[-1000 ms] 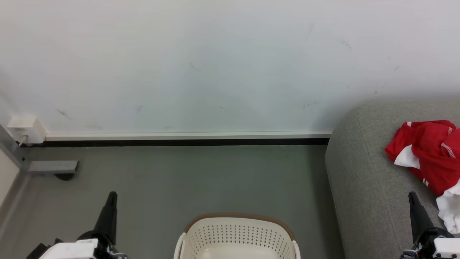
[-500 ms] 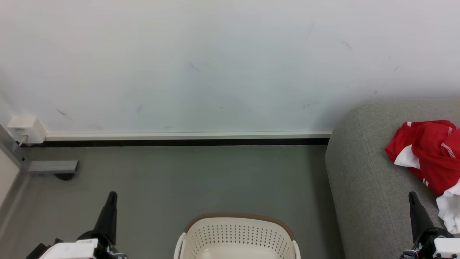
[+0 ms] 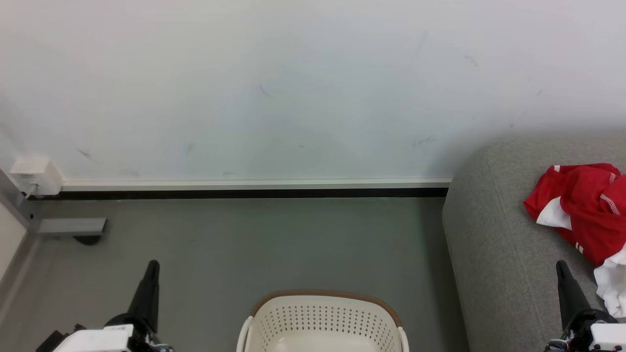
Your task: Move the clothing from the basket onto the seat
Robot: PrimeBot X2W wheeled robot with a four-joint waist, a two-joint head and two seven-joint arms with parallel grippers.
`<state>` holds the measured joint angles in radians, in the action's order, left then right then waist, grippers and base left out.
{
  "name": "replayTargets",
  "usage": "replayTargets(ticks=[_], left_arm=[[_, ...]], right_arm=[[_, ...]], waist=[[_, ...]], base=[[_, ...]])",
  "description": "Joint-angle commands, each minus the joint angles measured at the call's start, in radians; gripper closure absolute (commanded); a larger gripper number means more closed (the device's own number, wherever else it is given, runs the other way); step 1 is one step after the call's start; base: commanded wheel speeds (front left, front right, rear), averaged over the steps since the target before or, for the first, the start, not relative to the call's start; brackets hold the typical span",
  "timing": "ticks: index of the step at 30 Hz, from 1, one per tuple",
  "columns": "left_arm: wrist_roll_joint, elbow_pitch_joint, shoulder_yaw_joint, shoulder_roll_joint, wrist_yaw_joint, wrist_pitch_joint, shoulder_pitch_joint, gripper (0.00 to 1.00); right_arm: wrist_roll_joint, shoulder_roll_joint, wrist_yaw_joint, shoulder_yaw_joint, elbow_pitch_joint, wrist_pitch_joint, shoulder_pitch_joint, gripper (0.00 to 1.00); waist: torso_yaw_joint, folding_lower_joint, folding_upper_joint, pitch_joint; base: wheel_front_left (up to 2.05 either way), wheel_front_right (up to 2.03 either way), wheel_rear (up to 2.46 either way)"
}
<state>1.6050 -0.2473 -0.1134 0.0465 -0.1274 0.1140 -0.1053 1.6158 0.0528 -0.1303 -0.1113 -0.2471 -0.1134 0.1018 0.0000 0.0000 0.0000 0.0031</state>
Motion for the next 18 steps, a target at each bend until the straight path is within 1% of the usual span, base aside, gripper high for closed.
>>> replayTargets(ticks=[1, 18], left_arm=[[0.014, 0.004, -0.002, 0.007, -0.006, 0.004, -0.008, 1.00], [0.014, 0.004, -0.002, 0.007, -0.006, 0.004, -0.008, 1.00]], right_arm=[[-0.003, -0.002, -0.001, -0.005, 0.005, -0.002, 0.012, 1.00], [-0.004, -0.003, -0.001, -0.006, 0.005, -0.003, 0.012, 1.00]], waist=[[0.000, 0.0000, 0.0000, 0.000], [0.000, 0.0000, 0.0000, 0.000]], base=[[0.00, 0.00, 0.00], [0.00, 0.00, 0.00]])
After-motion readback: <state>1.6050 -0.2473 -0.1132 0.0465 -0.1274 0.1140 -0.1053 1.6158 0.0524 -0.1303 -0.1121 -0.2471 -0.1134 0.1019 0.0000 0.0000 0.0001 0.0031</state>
